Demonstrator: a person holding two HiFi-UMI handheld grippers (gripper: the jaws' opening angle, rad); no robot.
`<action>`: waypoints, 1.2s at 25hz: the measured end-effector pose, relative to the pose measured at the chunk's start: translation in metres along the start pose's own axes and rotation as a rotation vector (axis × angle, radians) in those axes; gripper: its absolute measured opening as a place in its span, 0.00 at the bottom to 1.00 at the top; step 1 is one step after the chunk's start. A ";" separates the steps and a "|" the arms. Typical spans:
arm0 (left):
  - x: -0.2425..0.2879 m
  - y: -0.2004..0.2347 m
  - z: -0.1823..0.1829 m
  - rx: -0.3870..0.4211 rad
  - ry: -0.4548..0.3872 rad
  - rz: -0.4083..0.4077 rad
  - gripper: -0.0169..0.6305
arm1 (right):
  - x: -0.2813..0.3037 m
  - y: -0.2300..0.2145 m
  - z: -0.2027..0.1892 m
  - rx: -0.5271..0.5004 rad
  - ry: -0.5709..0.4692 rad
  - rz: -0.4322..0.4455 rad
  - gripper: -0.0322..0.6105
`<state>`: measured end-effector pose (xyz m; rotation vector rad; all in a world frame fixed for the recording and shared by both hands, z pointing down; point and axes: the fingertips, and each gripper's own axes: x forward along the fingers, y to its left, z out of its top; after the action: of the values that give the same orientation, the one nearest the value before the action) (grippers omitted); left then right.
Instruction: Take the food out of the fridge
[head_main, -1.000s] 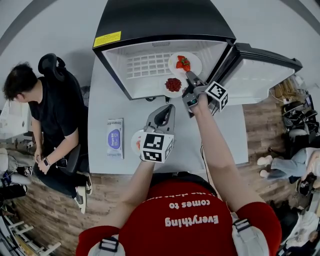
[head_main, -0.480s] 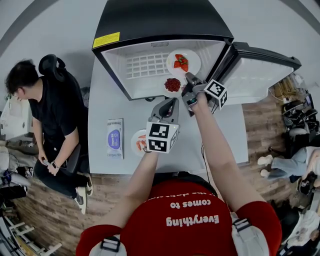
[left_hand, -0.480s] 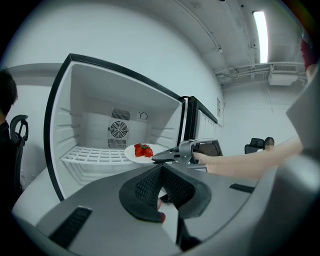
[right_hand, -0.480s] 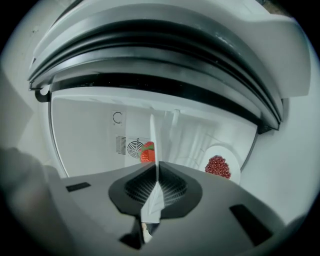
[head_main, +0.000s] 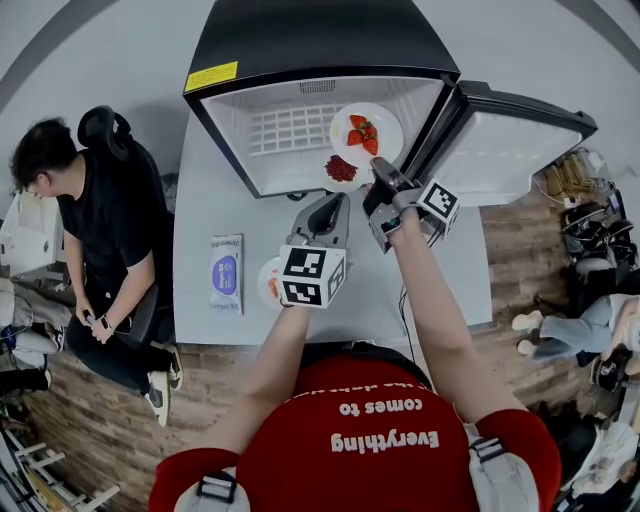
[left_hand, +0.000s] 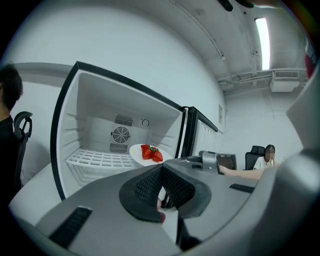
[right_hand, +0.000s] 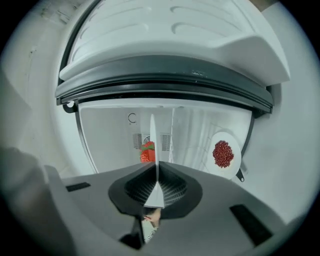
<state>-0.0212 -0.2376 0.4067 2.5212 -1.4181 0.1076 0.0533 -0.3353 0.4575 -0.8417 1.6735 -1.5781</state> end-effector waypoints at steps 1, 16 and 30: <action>-0.001 -0.001 0.004 0.000 -0.012 0.000 0.02 | -0.004 0.005 -0.006 0.006 0.012 0.025 0.09; -0.041 -0.015 -0.019 -0.012 -0.011 0.009 0.02 | -0.097 -0.001 -0.063 0.096 0.144 0.034 0.09; -0.096 0.000 -0.091 -0.110 0.094 0.116 0.02 | -0.167 -0.075 -0.117 0.147 0.253 -0.071 0.09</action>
<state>-0.0666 -0.1353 0.4771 2.3152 -1.4905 0.1622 0.0502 -0.1361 0.5438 -0.6546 1.6881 -1.8969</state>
